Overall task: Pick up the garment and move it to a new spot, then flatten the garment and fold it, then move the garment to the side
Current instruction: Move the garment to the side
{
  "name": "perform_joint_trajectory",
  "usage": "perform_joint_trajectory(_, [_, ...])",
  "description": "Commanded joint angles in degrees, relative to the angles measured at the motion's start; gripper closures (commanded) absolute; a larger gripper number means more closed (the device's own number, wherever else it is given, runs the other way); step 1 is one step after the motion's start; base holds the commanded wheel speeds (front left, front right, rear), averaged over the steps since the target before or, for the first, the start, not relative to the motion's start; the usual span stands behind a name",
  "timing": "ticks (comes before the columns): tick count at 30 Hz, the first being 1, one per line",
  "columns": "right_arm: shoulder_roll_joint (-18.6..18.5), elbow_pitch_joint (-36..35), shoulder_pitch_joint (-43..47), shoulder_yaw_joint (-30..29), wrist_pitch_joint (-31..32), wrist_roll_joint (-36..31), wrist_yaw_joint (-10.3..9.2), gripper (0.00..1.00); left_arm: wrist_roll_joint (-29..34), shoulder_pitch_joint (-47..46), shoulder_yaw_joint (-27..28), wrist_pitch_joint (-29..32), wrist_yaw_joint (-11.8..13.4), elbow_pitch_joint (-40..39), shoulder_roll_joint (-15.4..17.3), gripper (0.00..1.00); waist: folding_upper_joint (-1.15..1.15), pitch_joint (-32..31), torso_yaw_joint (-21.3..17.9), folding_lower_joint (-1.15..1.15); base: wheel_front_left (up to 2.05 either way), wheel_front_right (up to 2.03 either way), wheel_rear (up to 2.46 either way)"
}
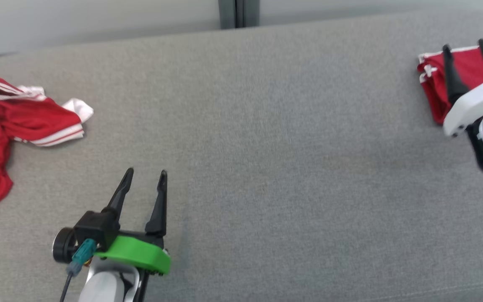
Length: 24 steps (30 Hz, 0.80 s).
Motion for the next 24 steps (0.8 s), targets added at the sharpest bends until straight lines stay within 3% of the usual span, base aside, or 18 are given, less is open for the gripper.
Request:
perform_joint_trajectory(1, [0.93, -2.32, 3.21, -0.57, -0.16, -0.46, -0.08, 0.0, -0.19, 1.96, 0.79, 0.0, 0.43, -0.01, 0.45, 0.0, 0.0, -9.26, 1.95, 0.0, 0.0, 0.0, 0.0])
perform_joint_trajectory(11, [7.62, -21.51, 22.92, -6.61, -0.17, -4.05, -0.08, 0.0, -1.14, 7.64, 8.05, 0.0, 2.36, -1.45, 1.38, 0.0, 0.0, -12.67, 1.52, 0.0, 0.0, 0.0, 0.0])
perform_joint_trajectory(17, [11.9, -29.53, 32.76, -10.92, -0.17, -4.3, -0.07, 0.0, -0.85, 9.53, 10.1, 0.0, 1.53, -1.47, 0.84, 0.0, 0.0, -13.15, 1.4, 0.0, 0.0, 0.0, 0.0])
perform_joint_trajectory(24, [12.99, -34.76, 40.09, -13.3, -0.18, -5.11, -0.07, 0.0, 0.44, 10.52, 11.02, 0.0, 0.55, -1.56, -0.09, 0.0, 0.0, -13.27, 1.25, 0.0, 0.0, 0.0, 0.0])
